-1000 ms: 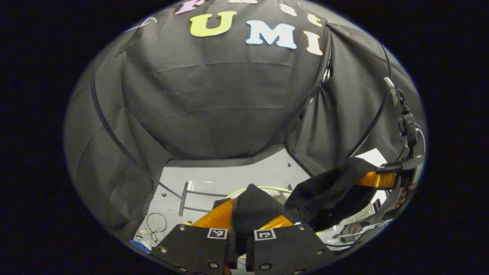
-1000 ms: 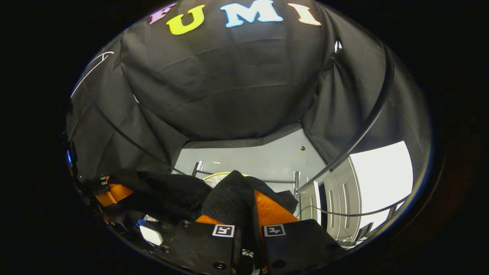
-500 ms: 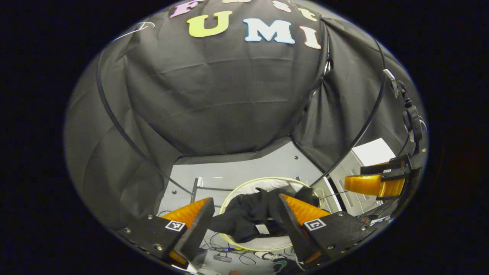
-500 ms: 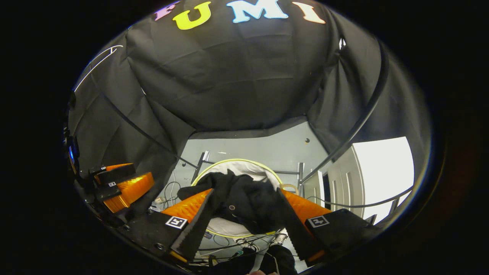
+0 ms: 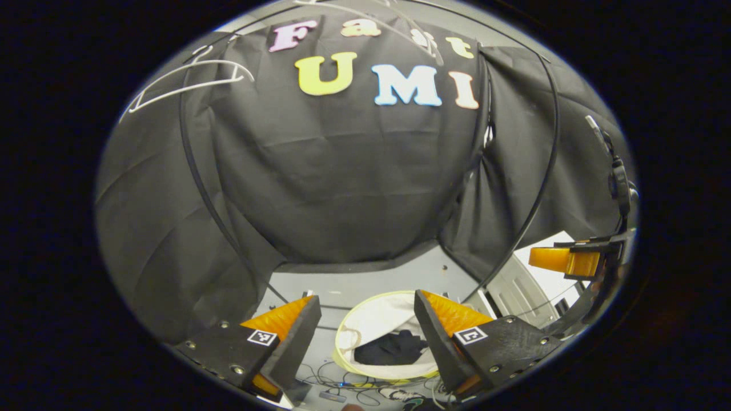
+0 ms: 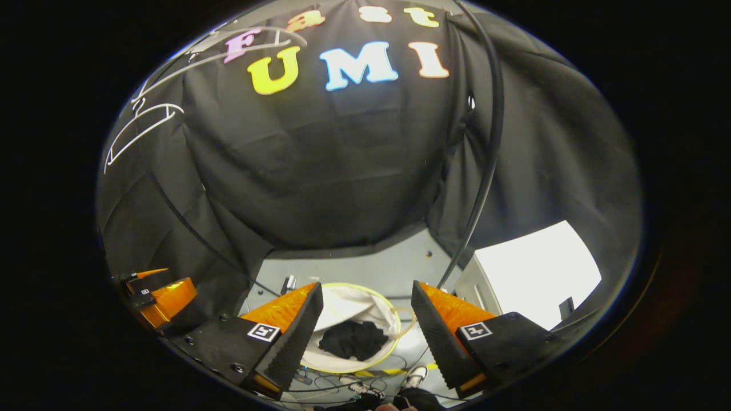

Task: Grasp the clothes on the hanger with both hands and then place them into the laundry hamper below.

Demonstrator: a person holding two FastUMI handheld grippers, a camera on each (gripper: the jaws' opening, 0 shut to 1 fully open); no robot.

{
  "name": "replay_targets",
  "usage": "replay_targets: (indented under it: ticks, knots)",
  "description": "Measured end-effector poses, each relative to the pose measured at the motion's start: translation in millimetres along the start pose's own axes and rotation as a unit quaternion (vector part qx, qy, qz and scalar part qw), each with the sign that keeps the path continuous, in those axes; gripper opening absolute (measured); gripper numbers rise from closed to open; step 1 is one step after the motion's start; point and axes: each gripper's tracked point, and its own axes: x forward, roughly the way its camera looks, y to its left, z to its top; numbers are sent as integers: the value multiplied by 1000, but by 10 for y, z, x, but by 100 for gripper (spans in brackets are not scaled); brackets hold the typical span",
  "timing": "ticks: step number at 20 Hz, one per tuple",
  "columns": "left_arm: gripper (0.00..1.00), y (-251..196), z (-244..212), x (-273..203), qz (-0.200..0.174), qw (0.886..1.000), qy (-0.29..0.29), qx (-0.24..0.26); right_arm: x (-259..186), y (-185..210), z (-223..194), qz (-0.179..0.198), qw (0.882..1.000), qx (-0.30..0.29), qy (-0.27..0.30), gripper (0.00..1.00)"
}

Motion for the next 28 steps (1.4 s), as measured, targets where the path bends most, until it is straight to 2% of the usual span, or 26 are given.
replay_targets:
  ticks: [3,7,8,11,14,16,19,21,22,23,24,28]
  knots:
    - [96,11,417,-133,37,997,-62,-8,-320,-188,540,-9,997,5,-78,98]
    - [96,-107,1070,-403,64,983,-170,-8,-799,-320,1211,9,985,0,-174,98]
    - [96,-137,1215,-449,72,979,-191,-18,-920,-374,1371,12,980,-6,-197,93]
    - [96,-391,1551,-684,64,967,-238,-60,-1268,-476,1701,30,966,-7,-257,98]
    - [96,-690,1812,-982,53,958,-270,-84,-1673,-511,1935,47,954,-12,-296,92]
    - [96,-825,2026,-1208,52,954,-286,-78,-1844,-468,2009,61,950,-37,-305,92]
    - [96,-909,2209,-1511,59,948,-308,-60,-2128,-535,2127,56,939,-65,-332,92]
    - [96,-853,2258,-1682,74,942,-322,-52,-2216,-566,2120,55,935,-66,-344,92]
    - [96,-760,2241,-1762,95,938,-329,-52,-2210,-551,2059,59,934,-69,-344,92]
    - [95,-632,2133,-1785,121,937,-323,-58,-2187,-582,1974,57,936,-70,-340,92]
    - [95,-566,2013,-1784,131,937,-318,-58,-2159,-632,1874,53,939,-70,-332,92]
    - [95,-344,1603,-1618,148,951,-268,-49,-2156,-850,1585,22,950,-66,-304,92]
